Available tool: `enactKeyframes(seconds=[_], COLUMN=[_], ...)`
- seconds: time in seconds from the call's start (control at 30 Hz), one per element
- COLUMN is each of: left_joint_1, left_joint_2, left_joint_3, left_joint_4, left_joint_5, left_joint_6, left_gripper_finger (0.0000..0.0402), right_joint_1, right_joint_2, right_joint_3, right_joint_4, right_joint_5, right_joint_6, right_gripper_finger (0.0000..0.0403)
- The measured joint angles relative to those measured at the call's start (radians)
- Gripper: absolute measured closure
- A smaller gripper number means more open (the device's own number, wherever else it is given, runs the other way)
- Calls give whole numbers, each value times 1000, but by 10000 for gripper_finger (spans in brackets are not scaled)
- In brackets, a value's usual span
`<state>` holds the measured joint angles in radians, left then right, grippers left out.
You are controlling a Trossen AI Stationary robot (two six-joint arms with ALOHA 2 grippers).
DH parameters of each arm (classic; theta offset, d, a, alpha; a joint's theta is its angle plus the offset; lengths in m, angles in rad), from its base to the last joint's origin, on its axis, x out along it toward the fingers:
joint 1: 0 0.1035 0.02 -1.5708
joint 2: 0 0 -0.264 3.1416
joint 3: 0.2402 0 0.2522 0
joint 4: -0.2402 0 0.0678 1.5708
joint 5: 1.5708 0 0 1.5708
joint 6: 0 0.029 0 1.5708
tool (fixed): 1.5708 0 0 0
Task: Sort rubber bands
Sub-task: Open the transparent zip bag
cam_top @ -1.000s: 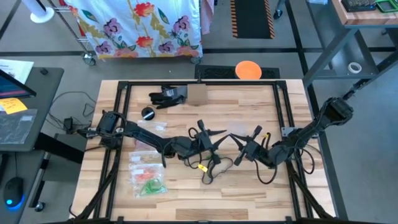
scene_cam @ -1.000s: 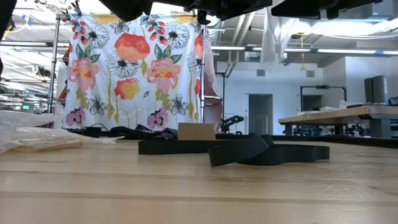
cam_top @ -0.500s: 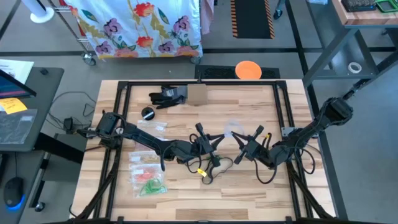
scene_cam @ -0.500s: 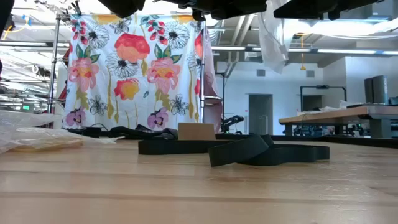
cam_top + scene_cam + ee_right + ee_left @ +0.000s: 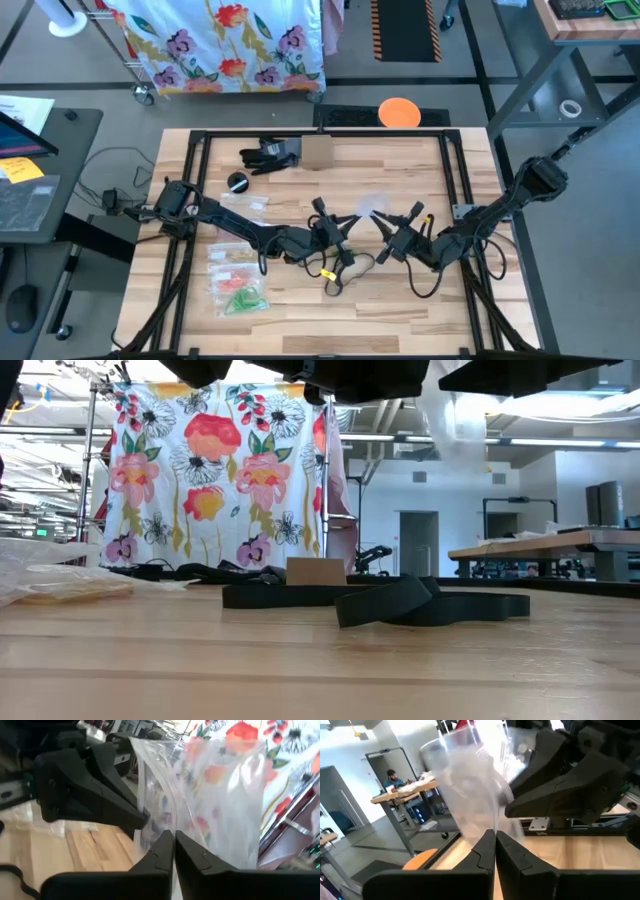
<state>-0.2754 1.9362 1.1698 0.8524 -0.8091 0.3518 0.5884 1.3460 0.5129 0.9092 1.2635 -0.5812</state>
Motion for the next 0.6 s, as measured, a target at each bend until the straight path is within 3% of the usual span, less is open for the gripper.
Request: enactKeyframes(seconds=[0.13,0.33,0.6], left_joint_1=[0,1,4], left_joint_2=[0,0,0], left_joint_3=[2,94,216], left_joint_4=[-46,-280,-574], left_joint_5=[23,69,116], left_joint_6=[-64,-179,-319], left_gripper_finger=[401,401,401], right_joint_1=[-2,-17,-22], right_joint_2=[0,0,0], right_joint_3=[0,0,0], right_joint_4=[2,3,-13], right_joint_5=[15,16,16], right_joint_6=[-3,4,-5], right_gripper_finger=[306,241,227])
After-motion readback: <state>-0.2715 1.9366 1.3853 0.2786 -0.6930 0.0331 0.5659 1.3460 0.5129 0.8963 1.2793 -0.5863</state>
